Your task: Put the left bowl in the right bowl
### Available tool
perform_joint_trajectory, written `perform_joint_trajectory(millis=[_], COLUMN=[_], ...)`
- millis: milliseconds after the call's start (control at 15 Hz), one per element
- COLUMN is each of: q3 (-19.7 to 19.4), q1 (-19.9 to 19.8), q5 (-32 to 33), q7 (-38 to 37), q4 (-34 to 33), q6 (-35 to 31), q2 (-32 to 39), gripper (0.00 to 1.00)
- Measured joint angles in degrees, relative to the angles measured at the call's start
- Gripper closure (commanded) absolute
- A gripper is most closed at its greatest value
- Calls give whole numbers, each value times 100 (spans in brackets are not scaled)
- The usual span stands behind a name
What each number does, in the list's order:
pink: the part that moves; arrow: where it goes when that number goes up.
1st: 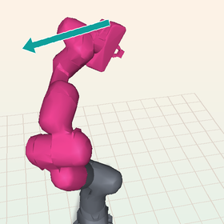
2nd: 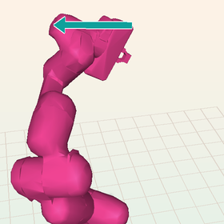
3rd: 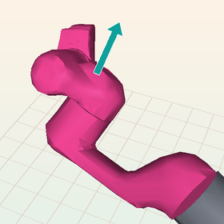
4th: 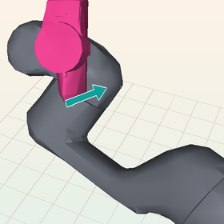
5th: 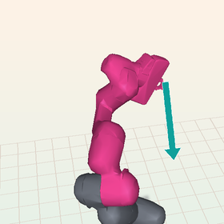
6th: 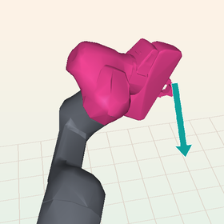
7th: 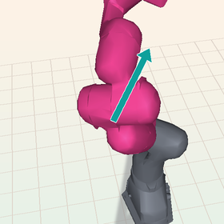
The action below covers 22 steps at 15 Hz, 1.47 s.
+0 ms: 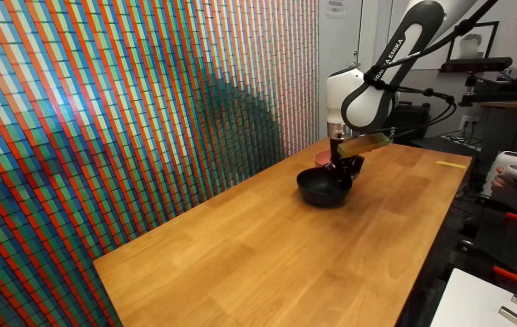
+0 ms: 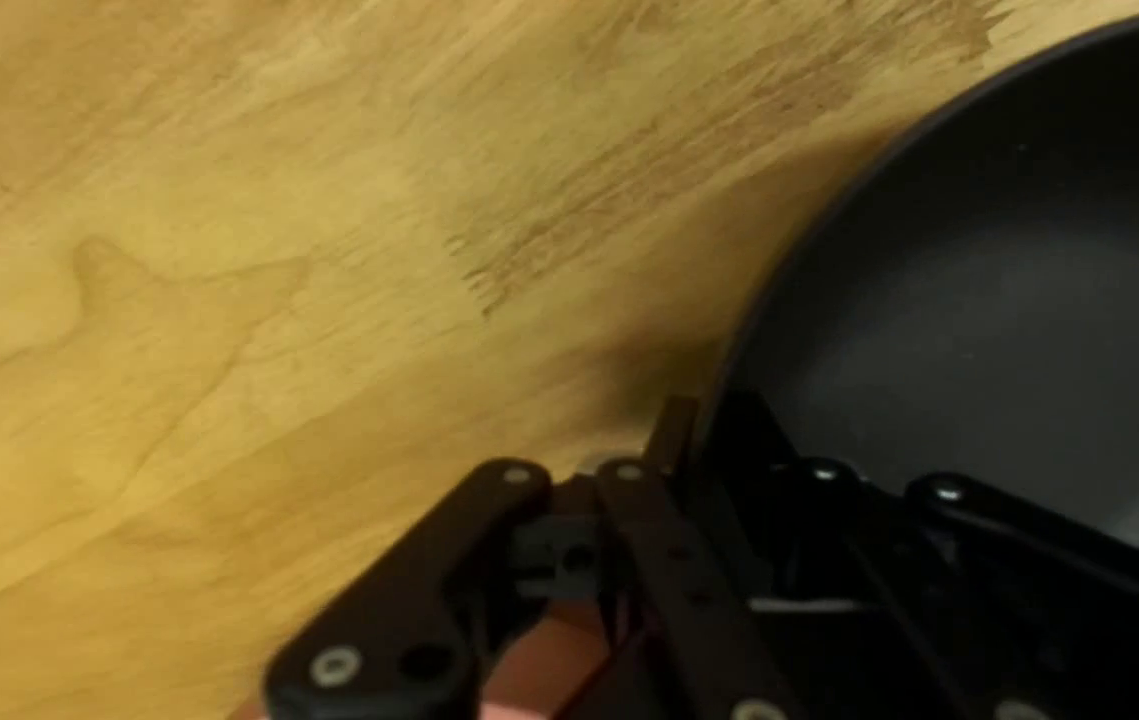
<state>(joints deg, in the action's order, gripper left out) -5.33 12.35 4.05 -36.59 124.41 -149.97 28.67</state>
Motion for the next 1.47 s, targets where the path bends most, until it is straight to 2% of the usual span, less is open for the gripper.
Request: perform_joint_trajectory(millis=[667, 1133, 1467], q3=[23, 177, 120], q1=[-38, -450, -801], q5=[-124, -772, -865], q7=[125, 837, 1044], q4=[-93, -477, -885], q6=[99, 1158, 1698], q2=[-191, -716, -936], gripper=[95, 96, 96])
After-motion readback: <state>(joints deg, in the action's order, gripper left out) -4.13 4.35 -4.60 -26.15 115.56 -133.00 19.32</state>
